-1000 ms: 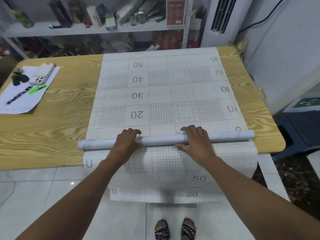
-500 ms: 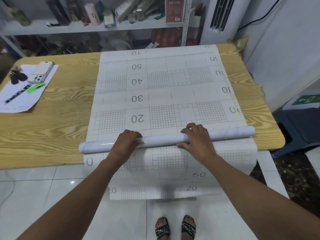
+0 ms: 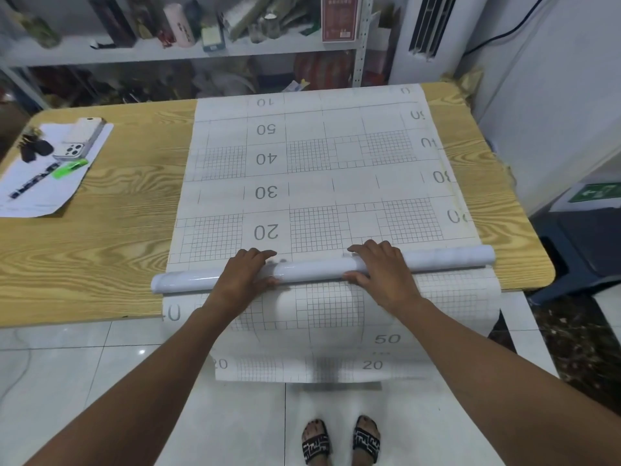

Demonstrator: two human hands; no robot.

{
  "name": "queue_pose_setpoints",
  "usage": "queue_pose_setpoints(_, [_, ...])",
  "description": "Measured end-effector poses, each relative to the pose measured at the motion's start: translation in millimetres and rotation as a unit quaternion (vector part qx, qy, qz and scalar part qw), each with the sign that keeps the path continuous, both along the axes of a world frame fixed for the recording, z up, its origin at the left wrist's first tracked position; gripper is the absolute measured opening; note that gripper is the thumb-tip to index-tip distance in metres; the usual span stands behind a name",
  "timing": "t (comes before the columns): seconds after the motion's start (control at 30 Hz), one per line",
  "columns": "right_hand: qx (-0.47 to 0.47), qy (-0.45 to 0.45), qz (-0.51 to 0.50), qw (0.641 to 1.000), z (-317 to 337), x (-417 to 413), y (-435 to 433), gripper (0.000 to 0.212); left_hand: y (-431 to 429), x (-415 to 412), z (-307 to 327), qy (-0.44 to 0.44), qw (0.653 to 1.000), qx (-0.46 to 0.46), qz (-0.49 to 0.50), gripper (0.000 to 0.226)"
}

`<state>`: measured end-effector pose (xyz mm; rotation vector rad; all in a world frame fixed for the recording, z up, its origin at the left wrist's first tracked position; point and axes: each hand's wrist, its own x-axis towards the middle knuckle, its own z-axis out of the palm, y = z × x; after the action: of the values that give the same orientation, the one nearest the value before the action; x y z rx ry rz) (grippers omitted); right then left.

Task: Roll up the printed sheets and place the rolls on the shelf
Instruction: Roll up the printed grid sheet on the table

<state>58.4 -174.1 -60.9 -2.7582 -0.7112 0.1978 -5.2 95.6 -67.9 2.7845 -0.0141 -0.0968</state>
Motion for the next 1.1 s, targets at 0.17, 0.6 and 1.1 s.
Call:
queue_pose_setpoints(0.17, [0.039, 0.013, -0.008, 0.999, 0.8, -2.1, 0.4, 0.041, 0.4, -6.7, -2.1, -0.001, 0.999, -0.044, 0.005, 0.070])
queue_pose_setpoints(0.6, [0.010, -0.002, -0.005, 1.000, -2.1, -2.1, 6.3, 0.036, -0.9, -5.7, -3.0, -0.037, 0.999, 0.000, -0.016, 0.049])
queue_pose_setpoints(1.1, [0.036, -0.003, 0.003, 0.999, 1.4, -7.7, 1.9, 0.051, 2.5, -5.2, 1.2, -0.040, 0.999, 0.001, -0.011, 0.027])
